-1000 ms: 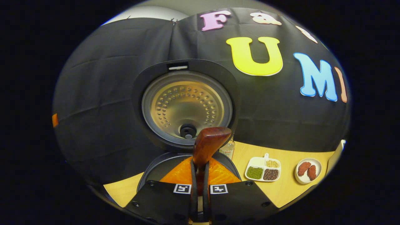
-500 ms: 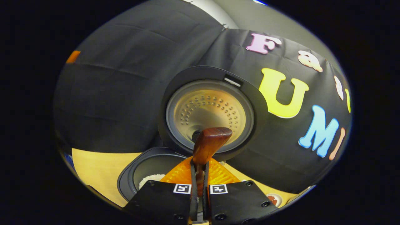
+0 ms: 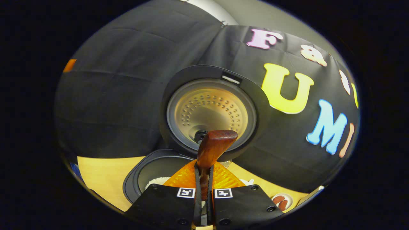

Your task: Close the left gripper, press the button to open the rice cooker; take a wooden spoon from the chopstick holder with the right hand, scoop a spoonful of rice and pour it into the rice cooker, then put the wooden spoon back into the chopstick holder.

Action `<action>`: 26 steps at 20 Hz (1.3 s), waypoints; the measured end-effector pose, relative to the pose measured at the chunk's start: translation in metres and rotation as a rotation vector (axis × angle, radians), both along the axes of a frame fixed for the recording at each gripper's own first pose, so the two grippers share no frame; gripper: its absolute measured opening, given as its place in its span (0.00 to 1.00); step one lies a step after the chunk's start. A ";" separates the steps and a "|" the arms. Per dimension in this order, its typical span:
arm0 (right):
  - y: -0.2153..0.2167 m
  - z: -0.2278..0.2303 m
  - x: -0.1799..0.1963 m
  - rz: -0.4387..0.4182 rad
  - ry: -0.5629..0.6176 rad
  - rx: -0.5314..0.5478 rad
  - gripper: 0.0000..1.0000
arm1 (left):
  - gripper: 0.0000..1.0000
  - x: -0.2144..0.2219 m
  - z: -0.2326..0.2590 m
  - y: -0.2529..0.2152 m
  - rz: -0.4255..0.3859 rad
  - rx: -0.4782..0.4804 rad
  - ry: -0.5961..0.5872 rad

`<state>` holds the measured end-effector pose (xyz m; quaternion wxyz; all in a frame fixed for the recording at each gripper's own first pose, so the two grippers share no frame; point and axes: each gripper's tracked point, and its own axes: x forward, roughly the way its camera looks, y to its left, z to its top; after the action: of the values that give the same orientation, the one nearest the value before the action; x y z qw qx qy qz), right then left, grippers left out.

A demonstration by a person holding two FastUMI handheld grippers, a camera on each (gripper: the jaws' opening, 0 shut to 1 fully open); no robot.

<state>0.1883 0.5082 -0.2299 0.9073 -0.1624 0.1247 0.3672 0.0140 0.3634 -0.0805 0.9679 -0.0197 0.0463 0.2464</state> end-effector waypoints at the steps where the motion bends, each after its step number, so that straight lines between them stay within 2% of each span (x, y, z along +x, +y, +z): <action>1: -0.004 0.006 0.002 -0.010 0.039 0.035 0.08 | 0.81 0.000 0.001 -0.001 -0.004 0.000 -0.003; 13: -0.052 0.048 0.003 -0.128 0.426 0.457 0.08 | 0.81 0.004 0.016 -0.022 -0.112 0.000 -0.036; 16: -0.079 0.053 0.011 -0.182 0.409 0.486 0.07 | 0.81 0.026 0.022 -0.045 -0.140 0.004 -0.046; 26: -0.176 0.065 0.021 -0.322 0.391 0.556 0.07 | 0.80 0.049 0.049 -0.120 -0.260 0.019 -0.076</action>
<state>0.2094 0.3325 -0.1649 0.9220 0.1850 0.2149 0.2637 0.0634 0.2433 -0.0318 0.9928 -0.0139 0.0095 0.1184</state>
